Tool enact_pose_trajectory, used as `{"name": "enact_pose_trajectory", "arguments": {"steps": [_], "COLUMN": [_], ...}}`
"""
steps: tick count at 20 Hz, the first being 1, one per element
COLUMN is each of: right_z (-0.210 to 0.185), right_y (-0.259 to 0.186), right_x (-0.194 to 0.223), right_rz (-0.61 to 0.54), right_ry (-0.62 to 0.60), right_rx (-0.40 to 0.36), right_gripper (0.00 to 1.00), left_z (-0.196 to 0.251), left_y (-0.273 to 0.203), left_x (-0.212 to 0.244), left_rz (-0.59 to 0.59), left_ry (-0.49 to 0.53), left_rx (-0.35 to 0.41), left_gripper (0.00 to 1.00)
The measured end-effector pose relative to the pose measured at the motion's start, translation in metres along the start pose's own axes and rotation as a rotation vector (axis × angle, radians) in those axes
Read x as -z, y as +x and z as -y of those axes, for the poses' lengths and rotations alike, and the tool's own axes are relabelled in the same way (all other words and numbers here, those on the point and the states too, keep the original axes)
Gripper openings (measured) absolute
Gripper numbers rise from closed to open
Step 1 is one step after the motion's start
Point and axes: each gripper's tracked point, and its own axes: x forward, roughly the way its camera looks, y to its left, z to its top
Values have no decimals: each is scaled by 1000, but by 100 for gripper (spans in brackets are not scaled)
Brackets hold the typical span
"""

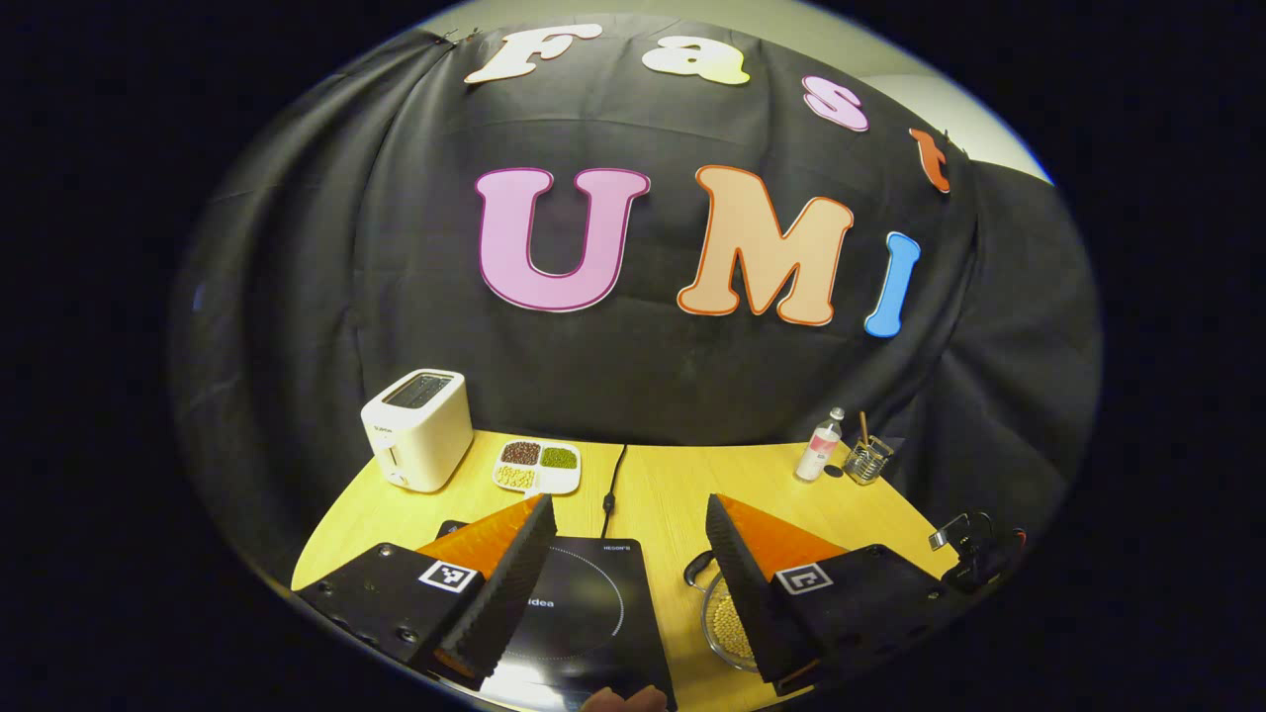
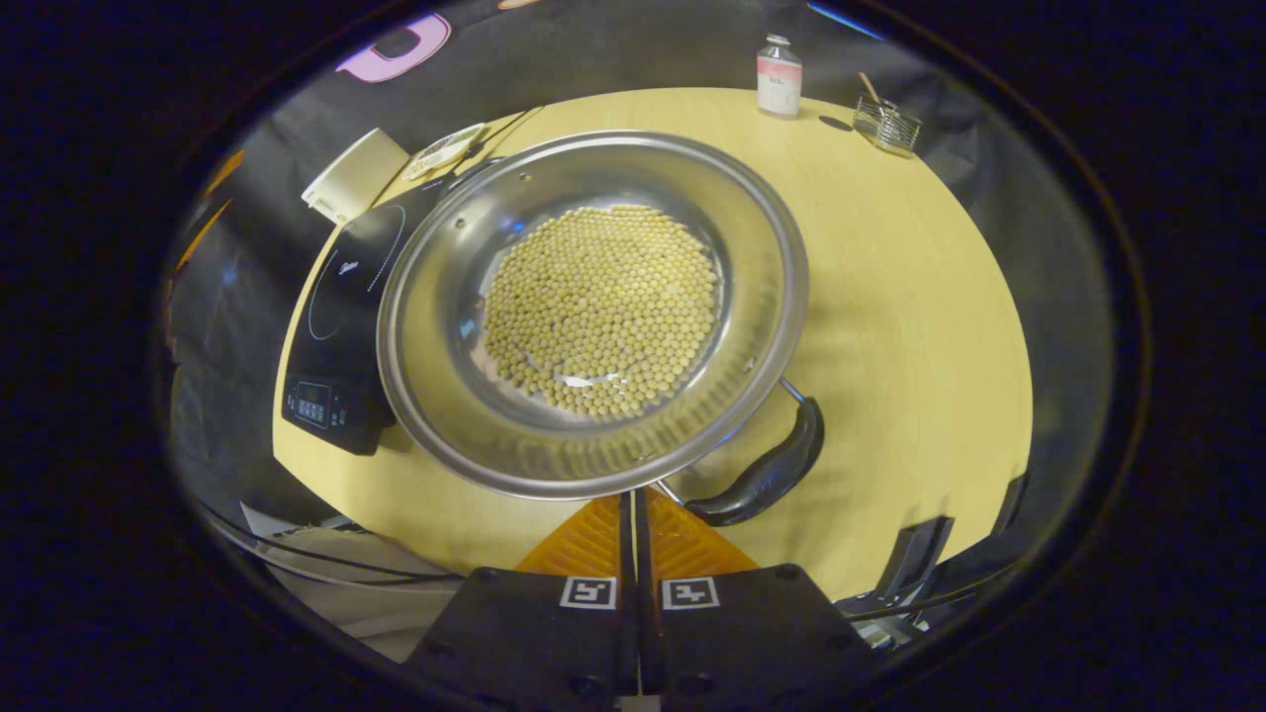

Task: First push the handle of the pot to place it horizontally, then grasp the pot with both hands and set it on the induction cooktop.

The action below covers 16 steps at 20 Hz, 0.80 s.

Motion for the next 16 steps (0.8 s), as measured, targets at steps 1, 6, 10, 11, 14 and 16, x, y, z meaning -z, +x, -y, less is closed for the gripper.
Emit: {"name": "enact_pose_trajectory", "arguments": {"steps": [1, 6, 10, 11, 14, 16], "right_z": [7, 43, 62, 65, 74, 80], "right_y": [0, 4, 6, 7, 9, 11], "right_x": [-3, -14, -27, -32, -44, -52], "right_rz": [4, 4, 16, 24, 44, 58], "right_ry": [-13, -87, -108, -117, -147, -150], "right_rx": [-8, -31, -71, -76, -79, -81], "right_gripper": [0, 3, 2, 3, 3, 0], "left_z": [3, 22, 40, 43, 51, 57], "left_y": [-1, -15, -31, -35, -45, -48], "left_x": [1, 6, 21, 23, 29, 33], "left_rz": [-6, -24, -64, -68, -83, -99], "left_ry": [-3, 11, 12, 13, 8, 10], "left_rx": [-13, -74, -110, -118, -143, -144], "left_gripper": [94, 94, 94, 94, 94, 94]}}
